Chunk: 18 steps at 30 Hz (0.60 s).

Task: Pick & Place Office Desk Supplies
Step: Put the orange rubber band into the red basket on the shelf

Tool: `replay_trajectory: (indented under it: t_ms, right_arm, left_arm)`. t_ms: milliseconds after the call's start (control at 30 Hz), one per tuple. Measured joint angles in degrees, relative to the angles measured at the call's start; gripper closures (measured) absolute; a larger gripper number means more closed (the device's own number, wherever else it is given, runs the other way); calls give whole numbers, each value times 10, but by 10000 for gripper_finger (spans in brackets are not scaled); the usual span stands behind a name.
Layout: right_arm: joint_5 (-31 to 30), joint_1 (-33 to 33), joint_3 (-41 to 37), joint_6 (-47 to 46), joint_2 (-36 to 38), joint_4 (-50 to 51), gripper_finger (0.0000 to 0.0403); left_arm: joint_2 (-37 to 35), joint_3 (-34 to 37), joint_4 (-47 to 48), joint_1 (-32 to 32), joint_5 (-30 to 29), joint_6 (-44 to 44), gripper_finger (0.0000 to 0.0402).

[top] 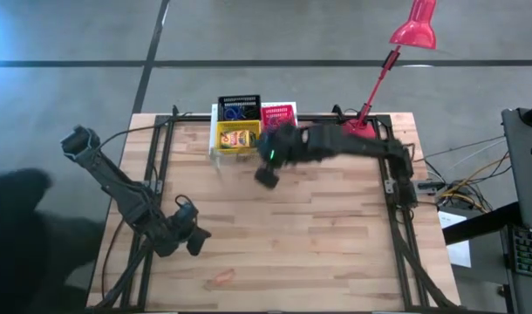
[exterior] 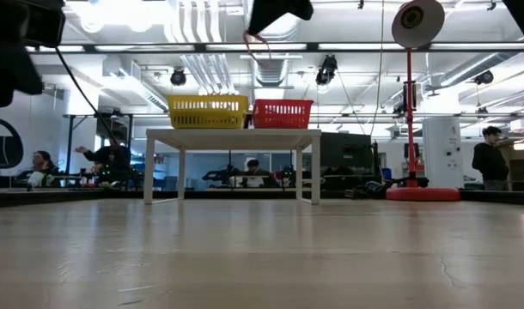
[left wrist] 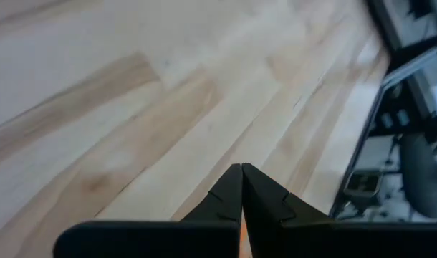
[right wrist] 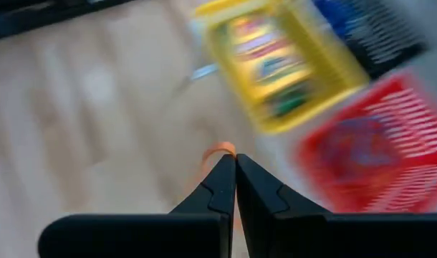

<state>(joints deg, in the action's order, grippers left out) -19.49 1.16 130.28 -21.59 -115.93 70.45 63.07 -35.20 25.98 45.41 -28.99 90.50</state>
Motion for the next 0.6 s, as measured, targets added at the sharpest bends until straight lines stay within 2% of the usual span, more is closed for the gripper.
replay_trajectory:
  t_ms: [133, 400, 500, 600]
  right_arm:
    - [-3, -69, 0, 66, 16, -3, 394]
    - [8, -174, -17, 161, 0, -18, 394]
    - [46, -200, -42, 167, -4, -30, 394]
    - [114, -218, -68, 170, -5, -52, 394]
  left_arm:
    - [0, 0, -20, -12, -24, 0, 391]
    - [0, 0, -37, -43, -28, 1, 391]
    - [0, 0, -37, -50, -30, 14, 391]
    - [0, 0, -39, -53, -37, 15, 391]
